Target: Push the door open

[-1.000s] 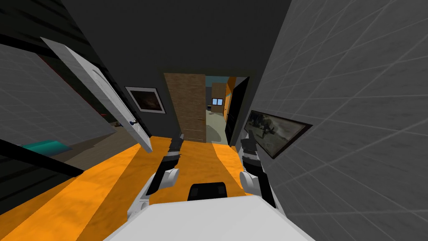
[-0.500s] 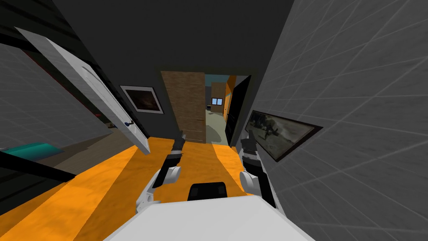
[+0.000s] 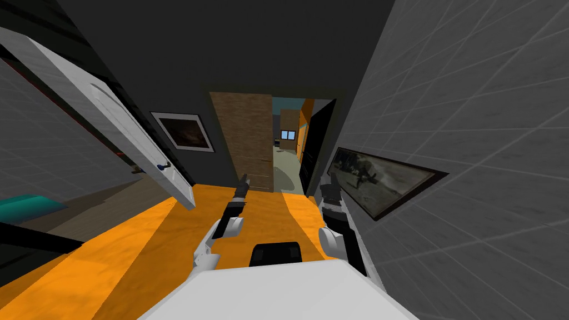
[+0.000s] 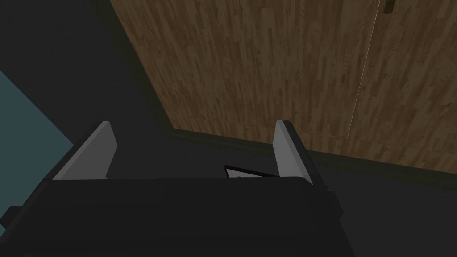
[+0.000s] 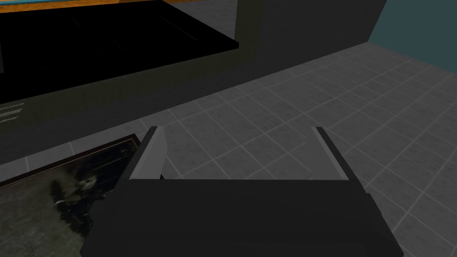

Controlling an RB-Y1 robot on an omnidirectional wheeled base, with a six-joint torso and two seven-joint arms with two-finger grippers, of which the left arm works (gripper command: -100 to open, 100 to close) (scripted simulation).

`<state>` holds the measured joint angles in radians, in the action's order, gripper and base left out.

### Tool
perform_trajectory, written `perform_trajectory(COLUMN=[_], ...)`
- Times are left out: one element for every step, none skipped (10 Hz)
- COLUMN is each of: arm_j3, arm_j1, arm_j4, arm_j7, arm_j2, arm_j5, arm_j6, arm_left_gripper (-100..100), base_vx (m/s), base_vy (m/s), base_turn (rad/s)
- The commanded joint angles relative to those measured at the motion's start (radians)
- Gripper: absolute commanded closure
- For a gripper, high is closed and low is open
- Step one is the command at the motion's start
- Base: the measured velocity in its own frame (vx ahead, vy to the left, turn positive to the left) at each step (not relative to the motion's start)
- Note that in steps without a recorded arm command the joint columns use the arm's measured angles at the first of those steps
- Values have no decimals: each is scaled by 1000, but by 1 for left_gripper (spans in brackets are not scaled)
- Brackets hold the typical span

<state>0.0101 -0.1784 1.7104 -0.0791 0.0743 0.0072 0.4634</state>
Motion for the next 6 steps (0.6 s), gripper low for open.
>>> perform_trajectory(arm_j3=[4, 4, 5, 7, 9, 11], arm_j1=[36, 36, 57, 77, 98, 120], arm_j4=[-50, -59, -93, -126, -156, -188], arm_j7=[9, 9, 15, 20, 26, 31], arm_j2=[5, 5, 8, 11, 14, 17], arm_j5=[1, 1, 2, 2, 3, 3], arm_j6=[2, 2, 3, 4, 5, 6], arm_left_gripper=[-100, -100, -100, -100, -100, -100], base_vx=[96, 58, 48, 76, 91, 87], base_vy=[35, 24, 15, 14, 33, 46], base_turn=[-26, -11, -13, -26, -25, -33])
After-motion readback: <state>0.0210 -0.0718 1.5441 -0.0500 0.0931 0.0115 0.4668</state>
